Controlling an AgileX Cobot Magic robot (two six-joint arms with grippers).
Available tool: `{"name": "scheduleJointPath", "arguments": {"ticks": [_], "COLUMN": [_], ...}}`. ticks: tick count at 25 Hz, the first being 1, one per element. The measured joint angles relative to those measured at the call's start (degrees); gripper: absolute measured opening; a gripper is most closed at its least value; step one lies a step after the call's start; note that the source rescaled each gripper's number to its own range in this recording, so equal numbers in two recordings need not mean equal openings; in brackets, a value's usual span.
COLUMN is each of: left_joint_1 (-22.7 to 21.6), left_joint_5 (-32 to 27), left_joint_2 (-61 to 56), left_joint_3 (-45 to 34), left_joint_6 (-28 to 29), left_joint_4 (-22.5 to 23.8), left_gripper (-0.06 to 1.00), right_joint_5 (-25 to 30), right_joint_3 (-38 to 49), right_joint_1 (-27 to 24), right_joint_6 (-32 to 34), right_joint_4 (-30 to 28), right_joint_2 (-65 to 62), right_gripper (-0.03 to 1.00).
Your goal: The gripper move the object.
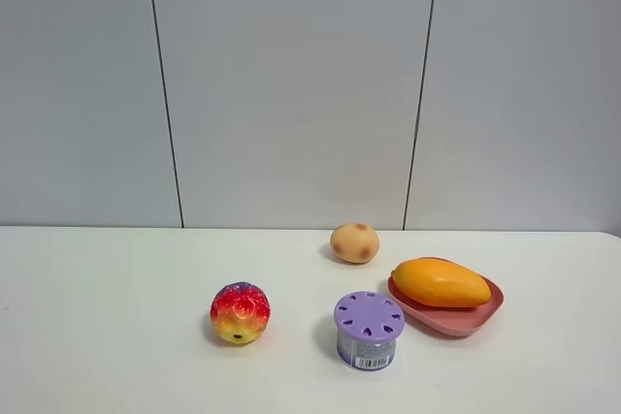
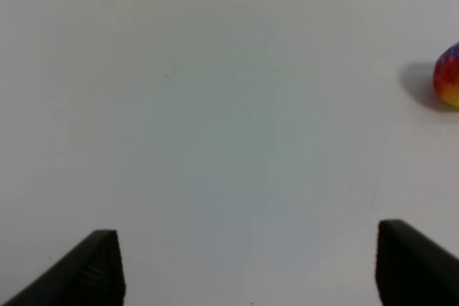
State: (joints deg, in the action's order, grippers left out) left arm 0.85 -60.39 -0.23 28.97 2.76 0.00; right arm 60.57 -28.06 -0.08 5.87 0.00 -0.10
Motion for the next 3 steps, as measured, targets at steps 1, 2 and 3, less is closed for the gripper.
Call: {"name": "scheduleJointPath", "arguments": {"ticks": [1,2,3], "left_joint_1": [0.00,0.00,0.00], "left_joint_5": [0.00,0.00,0.00], "left_joint_2": [0.00,0.00,0.00], "left_joint_3": [0.00,0.00,0.00], "left_joint_6": [0.00,0.00,0.00], "left_joint_4": [0.00,0.00,0.00], "left_gripper": [0.18,0.18,0.18], "right_joint_5": [0.00,0.00,0.00], "right_joint_3": [0.00,0.00,0.00], "right_joint_1": [0.00,0.00,0.00], "right_joint_6": [0.00,0.00,0.00], "right_joint_4": [0.00,0.00,0.00], "right_joint_2": [0.00,0.00,0.00], "right_gripper": [1.00,1.00,1.00]}}
